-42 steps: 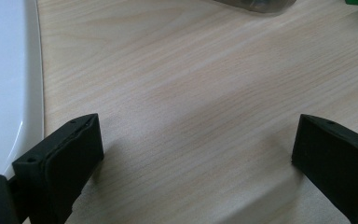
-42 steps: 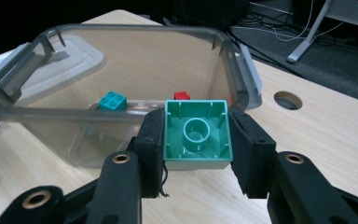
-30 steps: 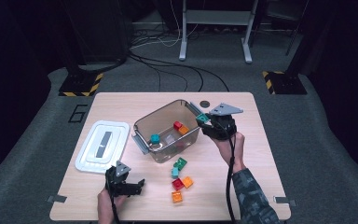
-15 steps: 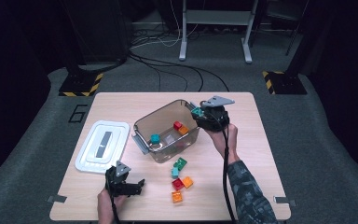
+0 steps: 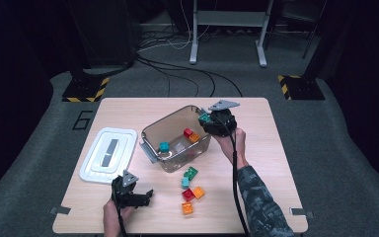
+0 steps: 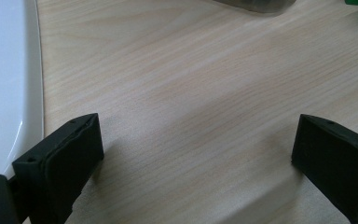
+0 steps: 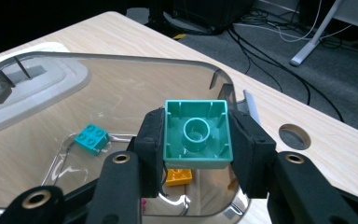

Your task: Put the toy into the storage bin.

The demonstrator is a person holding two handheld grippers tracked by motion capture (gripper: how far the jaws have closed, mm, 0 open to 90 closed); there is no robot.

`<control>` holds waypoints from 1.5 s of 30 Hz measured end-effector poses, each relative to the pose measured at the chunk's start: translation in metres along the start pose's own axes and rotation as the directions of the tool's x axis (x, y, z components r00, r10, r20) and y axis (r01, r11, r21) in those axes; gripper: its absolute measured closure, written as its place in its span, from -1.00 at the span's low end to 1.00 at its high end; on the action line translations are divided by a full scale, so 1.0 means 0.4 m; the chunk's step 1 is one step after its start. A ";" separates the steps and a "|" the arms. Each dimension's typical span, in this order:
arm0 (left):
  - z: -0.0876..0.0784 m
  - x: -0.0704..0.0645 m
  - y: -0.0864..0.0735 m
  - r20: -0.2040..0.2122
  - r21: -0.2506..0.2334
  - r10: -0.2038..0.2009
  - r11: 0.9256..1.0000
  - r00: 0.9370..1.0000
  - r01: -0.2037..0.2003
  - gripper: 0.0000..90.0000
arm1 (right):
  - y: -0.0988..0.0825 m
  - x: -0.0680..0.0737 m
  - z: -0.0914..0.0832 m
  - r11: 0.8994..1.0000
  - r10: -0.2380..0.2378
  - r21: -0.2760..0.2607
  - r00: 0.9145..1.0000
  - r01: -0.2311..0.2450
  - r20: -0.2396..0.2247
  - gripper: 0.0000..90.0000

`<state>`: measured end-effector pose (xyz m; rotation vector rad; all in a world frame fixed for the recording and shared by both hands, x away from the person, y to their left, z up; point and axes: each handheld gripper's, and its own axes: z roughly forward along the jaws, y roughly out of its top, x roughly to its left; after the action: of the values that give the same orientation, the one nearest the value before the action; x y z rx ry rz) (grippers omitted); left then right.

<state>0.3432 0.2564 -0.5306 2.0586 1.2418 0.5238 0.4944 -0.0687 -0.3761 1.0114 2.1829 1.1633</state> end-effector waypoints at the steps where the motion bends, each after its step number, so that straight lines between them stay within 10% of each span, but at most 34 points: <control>1: 0.000 0.000 0.000 0.000 0.000 0.000 1.000 1.000 0.000 -0.96 | 0.000 0.000 0.004 1.000 -0.007 0.005 1.000 0.007 -0.002 0.30; 9: 0.000 0.000 0.000 0.002 -0.002 0.002 1.000 1.000 -0.002 -0.96 | 0.003 0.008 0.035 0.998 -0.024 0.050 1.000 0.025 -0.014 0.28; 25: 0.000 0.001 0.000 0.003 -0.002 0.006 1.000 1.000 -0.006 -0.96 | -0.050 0.027 -0.036 1.000 0.020 0.023 0.999 -0.019 -0.031 -0.80; 45: 0.000 -0.001 0.000 0.003 -0.004 0.003 1.000 1.000 -0.003 -0.95 | -0.174 0.077 -0.104 0.998 0.055 0.018 0.997 -0.055 -0.051 -0.92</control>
<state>0.3433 0.2561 -0.5307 2.0573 1.2349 0.5244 0.4200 -0.0912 -0.4145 1.0658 2.2204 1.2106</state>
